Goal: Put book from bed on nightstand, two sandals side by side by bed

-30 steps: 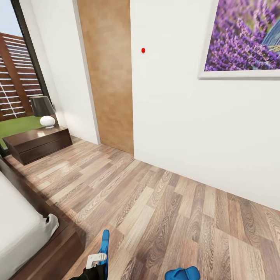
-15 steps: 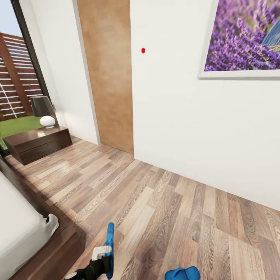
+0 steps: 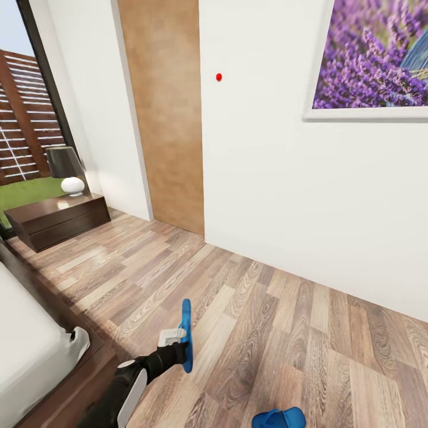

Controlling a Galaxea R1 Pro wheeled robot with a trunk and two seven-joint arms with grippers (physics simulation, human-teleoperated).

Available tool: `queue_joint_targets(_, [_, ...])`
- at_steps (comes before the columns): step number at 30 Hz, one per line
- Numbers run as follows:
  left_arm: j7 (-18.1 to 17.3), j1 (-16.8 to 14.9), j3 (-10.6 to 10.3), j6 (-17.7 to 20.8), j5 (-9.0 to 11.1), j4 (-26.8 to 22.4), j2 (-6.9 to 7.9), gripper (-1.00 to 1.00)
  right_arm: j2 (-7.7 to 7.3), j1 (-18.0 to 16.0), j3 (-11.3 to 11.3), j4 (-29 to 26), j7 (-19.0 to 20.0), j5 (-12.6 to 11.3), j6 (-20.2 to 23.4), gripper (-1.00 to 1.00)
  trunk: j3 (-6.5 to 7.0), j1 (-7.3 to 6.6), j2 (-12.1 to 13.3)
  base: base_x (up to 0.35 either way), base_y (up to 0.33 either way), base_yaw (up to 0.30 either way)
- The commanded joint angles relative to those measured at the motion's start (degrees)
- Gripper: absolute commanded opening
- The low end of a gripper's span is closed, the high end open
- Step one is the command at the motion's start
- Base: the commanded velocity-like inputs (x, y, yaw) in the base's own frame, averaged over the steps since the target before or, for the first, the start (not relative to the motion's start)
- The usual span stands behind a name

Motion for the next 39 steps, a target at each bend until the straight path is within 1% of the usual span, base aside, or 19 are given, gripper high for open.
queue_joint_targets(1, [0.06, -0.01, 0.07, 0.57, 0.46, -0.18, 0.07, -1.00, 2.76, -0.33, -0.14, -2.28, -3.45, -0.35, 0.11, 1.00, -0.06, -0.01, -0.02, 0.000, 0.000, 0.000])
queue_joint_targets(2, [0.06, -0.02, 0.11, 0.62, 0.46, -0.25, 0.12, -1.00, 5.45, -0.84, -0.14, -4.83, -8.65, -0.36, 0.16, 1.00, -0.06, -0.01, -0.02, 0.000, 0.000, 0.000])
queue_joint_targets(3, [0.06, -0.02, 0.12, 0.63, 0.45, -0.27, 0.13, -1.00, 6.74, -1.17, -0.14, -6.02, -11.67, -0.36, 0.18, 1.00, -0.06, -0.01, -0.02, 0.000, 0.000, 0.000])
queue_joint_targets(4, [0.08, -0.02, 0.15, 0.66, 0.45, -0.31, 0.16, -1.00, 9.14, -1.98, -0.14, -8.31, -18.23, -0.37, 0.21, 1.00, -0.06, -0.01, -0.02, 0.000, 0.000, 0.000])
queue_joint_targets(5, [0.12, -0.02, 0.21, 0.68, 0.45, -0.34, 0.18, -1.00, 11.95, -3.48, -0.14, -11.11, -27.76, -0.41, 0.23, 1.00, -0.06, -0.01, -0.02, 0.000, 0.000, 0.000])
queue_joint_targets(8, [0.15, -0.02, 0.24, 0.69, 0.47, -0.36, 0.19, -1.00, 15.04, -7.59, -0.14, -14.04, -38.16, -0.61, 0.30, 1.00, -0.06, -0.01, -0.02, 0.000, 0.000, 0.000])
queue_joint_targets(10, [0.24, 0.00, 0.25, 0.69, 0.50, -0.36, 0.19, -1.00, 15.92, -10.90, -0.14, -14.68, -40.88, -1.36, 0.78, 1.00, -0.06, -0.01, -0.02, 0.000, 0.000, 0.000])
queue_joint_targets(12, [0.38, -0.01, 0.25, 0.70, 0.47, -0.32, 0.20, -1.00, 16.46, -15.32, -0.14, -14.94, -42.68, -4.19, 2.84, 1.00, -0.06, -0.01, -0.02, 0.000, 0.000, 0.000])
queue_joint_targets(15, [0.46, -0.01, 0.30, 0.65, 0.45, -0.29, 0.20, -1.00, 16.68, -19.16, -0.14, -15.09, -44.38, -11.45, 6.35, 1.00, -0.06, -0.01, -0.02, 0.000, 0.000, 0.000])
queue_joint_targets(17, [0.49, -0.02, 0.33, 0.63, 0.45, -0.29, 0.20, -1.00, 16.74, -20.94, -0.14, -15.15, -48.70, -18.31, 7.46, 1.00, -0.06, -0.01, -0.02, 0.000, 0.000, 0.000])
queue_joint_targets(18, [0.49, -0.02, 0.33, 0.62, 0.45, -0.29, 0.20, -1.00, 16.75, -21.21, -0.14, -15.16, -50.31, -19.92, 7.55, 1.00, -0.06, -0.01, -0.02, 0.000, 0.000, 0.000])
queue_joint_targets(20, [0.56, -0.02, 0.30, 0.61, 0.45, -0.28, 0.20, -1.00, 16.75, -21.85, -0.14, -15.19, -57.53, -24.93, 7.71, 1.00, -0.06, -0.01, -0.02, 0.000, 0.000, 0.000])
queue_joint_targets(21, [0.60, -0.02, 0.28, 0.61, 0.45, -0.28, 0.20, -1.00, 16.73, -22.00, -0.16, -15.19, -60.72, -26.50, 7.75, 1.00, -0.06, -0.01, -0.02, 0.000, 0.000, 0.000])
queue_joint_targets(24, [0.65, -0.02, 0.28, 0.61, 0.45, -0.28, 0.20, -1.00, 16.65, -22.19, -0.29, -15.20, -64.81, -28.44, 7.83, 1.00, -0.06, -0.01, -0.02, 0.000, 0.000, 0.000])
queue_joint_targets(26, [0.67, -0.02, 0.31, 0.61, 0.45, -0.28, 0.20, -1.00, 16.66, -22.24, -0.40, -15.37, -65.76, -29.23, 7.91, 1.00, -0.06, -0.01, -0.02, 0.000, 0.000, 0.000])
queue_joint_targets(29, [0.67, -0.01, 0.36, 0.61, 0.46, -0.28, 0.20, -1.00, 16.69, -22.27, -0.48, -15.61, -66.37, -32.87, 8.25, 1.00, -0.06, -0.01, -0.02, 0.000, 0.000, 0.000])
queue_joint_targets(34, [0.57, -0.02, 0.42, 0.61, 0.66, -0.28, 0.20, -1.00, 16.60, -22.28, -0.37, -15.23, -66.83, -46.23, 8.90, 1.00, -0.06, -0.01, -0.02, 0.000, 0.000, 0.000])
queue_joint_targets(37, [0.54, -0.01, 0.39, 0.61, 0.66, -0.28, 0.20, -1.00, 16.50, -22.29, -0.34, -14.93, -66.99, -52.34, 10.07, 1.00, -0.06, -0.01, -0.02, 0.000, 0.000, 0.000])
queue_joint_targets(39, [0.56, -0.02, 0.33, 0.61, 0.61, -0.28, 0.20, -1.00, 16.47, -22.29, -0.32, -14.85, -67.05, -54.22, 10.52, 1.00, -0.06, -0.01, -0.02, 0.000, 0.000, 0.000])
